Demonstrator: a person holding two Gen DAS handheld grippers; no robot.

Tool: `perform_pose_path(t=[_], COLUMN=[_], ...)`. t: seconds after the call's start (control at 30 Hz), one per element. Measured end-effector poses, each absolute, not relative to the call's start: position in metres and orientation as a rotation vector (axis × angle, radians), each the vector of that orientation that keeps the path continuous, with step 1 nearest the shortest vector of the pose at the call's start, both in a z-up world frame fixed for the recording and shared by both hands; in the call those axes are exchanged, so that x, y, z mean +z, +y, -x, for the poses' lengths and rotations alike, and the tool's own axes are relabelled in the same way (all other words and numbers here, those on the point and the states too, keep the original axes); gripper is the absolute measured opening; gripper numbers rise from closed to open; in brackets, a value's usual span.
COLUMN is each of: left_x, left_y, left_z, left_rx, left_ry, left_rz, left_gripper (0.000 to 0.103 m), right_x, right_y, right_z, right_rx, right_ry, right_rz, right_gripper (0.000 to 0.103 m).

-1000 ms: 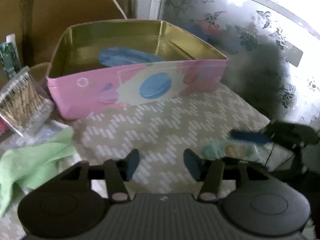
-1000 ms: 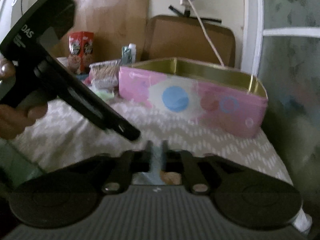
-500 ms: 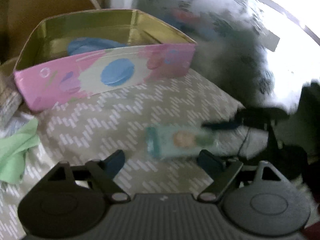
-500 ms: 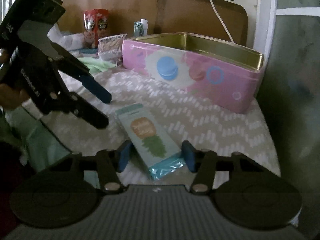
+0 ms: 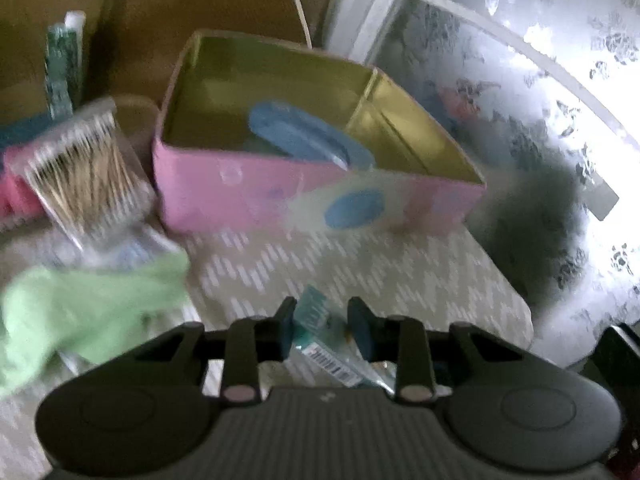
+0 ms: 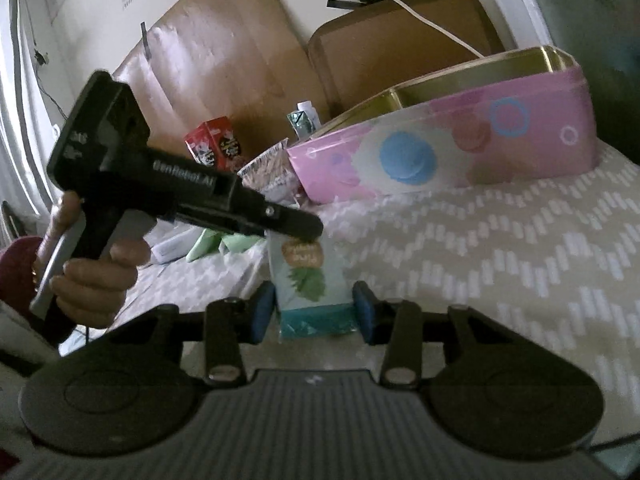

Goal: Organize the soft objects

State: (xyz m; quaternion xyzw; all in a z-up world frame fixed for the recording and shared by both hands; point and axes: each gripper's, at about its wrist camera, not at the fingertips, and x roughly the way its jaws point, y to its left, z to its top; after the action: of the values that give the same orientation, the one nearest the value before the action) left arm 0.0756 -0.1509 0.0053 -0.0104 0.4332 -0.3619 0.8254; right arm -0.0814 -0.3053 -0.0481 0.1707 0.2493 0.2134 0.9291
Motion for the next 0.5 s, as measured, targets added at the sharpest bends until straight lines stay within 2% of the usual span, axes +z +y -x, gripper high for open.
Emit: perform_pose_path(t=[0.23, 0.37, 0.5], left_x=[0.057, 0.064, 0.049], left_y=[-0.156, -0.169, -0.182], left_z=[-0.116, -0.156, -0.192], left_rx=[-0.787, -0.751, -0.689], left_ry=[0.765, 0.725, 0.732], left_rz=[0.054, 0.079, 0.103], left_gripper=[0.031, 0.034, 0.036], right_x=[-0.001, 0.017, 0.018], right_y=[-0.303, -0.3, -0.302], right_z=[0.049, 0.008, -0.038], right_rx=[0.39, 0.328, 0.283], right_ry=[0.359, 0.325, 0.371], right_rz=[-0.258, -0.149, -0.094], right_gripper=[0.045, 0.045, 0.045])
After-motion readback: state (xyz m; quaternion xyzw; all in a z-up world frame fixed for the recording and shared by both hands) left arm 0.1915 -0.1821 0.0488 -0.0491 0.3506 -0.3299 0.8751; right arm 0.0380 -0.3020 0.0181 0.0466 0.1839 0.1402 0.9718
